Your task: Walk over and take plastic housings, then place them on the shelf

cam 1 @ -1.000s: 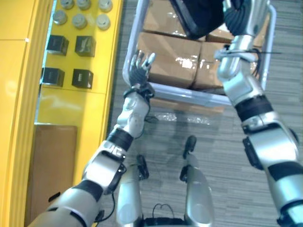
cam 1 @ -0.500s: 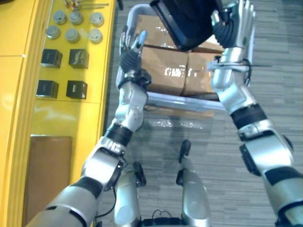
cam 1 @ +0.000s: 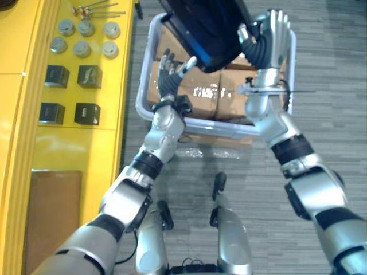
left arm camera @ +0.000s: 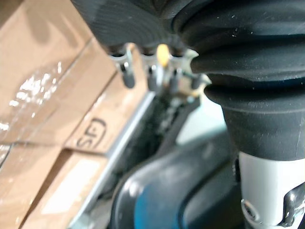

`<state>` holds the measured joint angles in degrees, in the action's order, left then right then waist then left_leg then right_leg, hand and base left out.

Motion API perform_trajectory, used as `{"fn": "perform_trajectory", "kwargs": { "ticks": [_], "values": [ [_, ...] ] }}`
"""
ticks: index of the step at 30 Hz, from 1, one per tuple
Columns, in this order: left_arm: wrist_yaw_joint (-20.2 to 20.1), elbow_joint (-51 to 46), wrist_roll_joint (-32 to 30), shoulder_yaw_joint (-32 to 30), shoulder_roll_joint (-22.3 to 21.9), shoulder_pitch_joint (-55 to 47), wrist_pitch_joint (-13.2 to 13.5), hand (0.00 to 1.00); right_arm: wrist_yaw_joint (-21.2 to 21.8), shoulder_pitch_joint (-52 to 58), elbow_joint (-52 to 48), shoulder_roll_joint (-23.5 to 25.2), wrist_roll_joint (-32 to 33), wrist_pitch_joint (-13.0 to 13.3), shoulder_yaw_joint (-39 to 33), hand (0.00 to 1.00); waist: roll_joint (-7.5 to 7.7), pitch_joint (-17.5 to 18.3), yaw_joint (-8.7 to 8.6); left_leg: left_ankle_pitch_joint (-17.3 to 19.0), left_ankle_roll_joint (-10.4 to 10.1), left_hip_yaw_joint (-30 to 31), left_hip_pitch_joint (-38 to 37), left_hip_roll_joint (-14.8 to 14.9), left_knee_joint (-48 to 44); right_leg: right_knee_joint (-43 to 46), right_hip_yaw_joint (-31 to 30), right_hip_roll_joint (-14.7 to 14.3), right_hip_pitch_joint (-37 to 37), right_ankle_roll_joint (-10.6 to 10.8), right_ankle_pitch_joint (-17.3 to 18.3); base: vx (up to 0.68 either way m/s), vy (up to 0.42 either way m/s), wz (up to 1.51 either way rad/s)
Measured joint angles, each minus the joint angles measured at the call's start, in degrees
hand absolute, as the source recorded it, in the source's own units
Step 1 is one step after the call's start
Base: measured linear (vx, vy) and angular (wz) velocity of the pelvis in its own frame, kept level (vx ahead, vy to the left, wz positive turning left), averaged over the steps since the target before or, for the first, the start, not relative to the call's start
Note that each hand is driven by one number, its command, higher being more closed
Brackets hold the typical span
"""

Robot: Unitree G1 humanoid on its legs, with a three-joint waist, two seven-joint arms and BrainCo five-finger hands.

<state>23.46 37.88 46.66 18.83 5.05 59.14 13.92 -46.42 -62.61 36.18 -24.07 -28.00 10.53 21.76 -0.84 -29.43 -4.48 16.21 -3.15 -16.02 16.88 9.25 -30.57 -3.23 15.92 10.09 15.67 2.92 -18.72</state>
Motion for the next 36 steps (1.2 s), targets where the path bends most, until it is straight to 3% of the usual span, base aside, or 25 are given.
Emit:
{"fn": "perform_trajectory", "kwargs": {
  "ticks": [11, 16, 17, 23, 25, 30, 36],
  "values": [
    [-1.3, 0.0, 1.8, -0.1, -1.4, -0.8, 3.1, 0.00, 1.2, 5.9, -5.3, 2.2, -1.1, 5.4, 1.4, 1.00, 0.07, 0.0, -0.79, 0.2, -0.2, -0.2, -1.1, 0.2, 0.2, -0.7, -0.1, -0.2, -1.2, 0.0, 0.0, -0.07, 0.090, -0.01],
    [-3.1, 0.0, 6.7, -0.1, -2.1, -1.3, 5.3, 0.00, 1.7, 8.6, -8.2, 2.5, -1.1, 5.9, 1.3, 1.00, 0.07, 0.0, -1.05, 0.2, -0.2, -0.2, -1.1, 0.2, 0.3, -0.7, -0.1, -0.3, -1.1, 0.1, 0.0, -0.05, 0.092, 0.00],
    [-4.0, 0.0, 7.4, -0.1, -2.1, -1.6, 5.7, 1.00, 1.7, 9.1, -8.8, 2.7, -1.1, 5.9, 1.3, 1.00, 0.07, 0.0, -1.08, 0.2, -0.2, -0.3, -1.2, 0.2, 0.3, -0.7, -0.2, -0.3, -1.1, 0.1, 0.0, -0.06, 0.109, -0.02],
    [-5.2, 0.0, 9.3, -0.1, -2.1, -2.0, 8.2, 1.00, 2.8, 11.6, -11.1, 3.5, -0.8, 5.9, 0.8, 1.00, 0.10, 0.1, -1.07, 0.2, -0.2, -0.6, -1.6, 0.2, 0.8, -0.7, -0.5, -0.3, -1.2, 0.1, 0.0, -0.06, 0.090, -0.03],
    [-5.3, 0.0, 9.2, -0.2, -2.2, -2.6, 9.6, 1.00, 2.8, 12.9, -11.6, 4.2, -0.5, 5.9, 0.7, 1.00, 0.86, 0.5, -1.14, 0.2, -0.2, -1.1, -1.9, 0.2, 1.1, -0.7, -0.7, -0.4, -1.1, 0.1, 0.0, -0.06, 0.090, -0.07],
    [-6.2, 0.0, 9.2, -0.3, -2.0, -4.0, 9.8, 1.00, 2.8, 15.9, -14.0, 4.7, -0.5, 6.0, 1.0, 1.00, 3.04, 1.7, -1.80, 0.2, -0.3, -1.7, -2.1, 0.2, 1.1, -1.1, -1.3, -0.4, -1.1, 0.2, -0.1, -0.05, 0.085, -0.04],
    [-8.8, 0.0, 9.2, -0.8, -2.0, -4.7, 11.5, 1.00, 2.7, 17.2, -15.9, 4.6, -1.0, 6.7, 1.2, 1.00, 3.08, 1.7, -1.83, 0.2, -0.4, -2.0, -2.7, 0.2, 1.5, -1.1, -1.8, -0.4, -1.2, 0.2, -0.1, -0.06, 0.084, -0.04]
  ]
}}
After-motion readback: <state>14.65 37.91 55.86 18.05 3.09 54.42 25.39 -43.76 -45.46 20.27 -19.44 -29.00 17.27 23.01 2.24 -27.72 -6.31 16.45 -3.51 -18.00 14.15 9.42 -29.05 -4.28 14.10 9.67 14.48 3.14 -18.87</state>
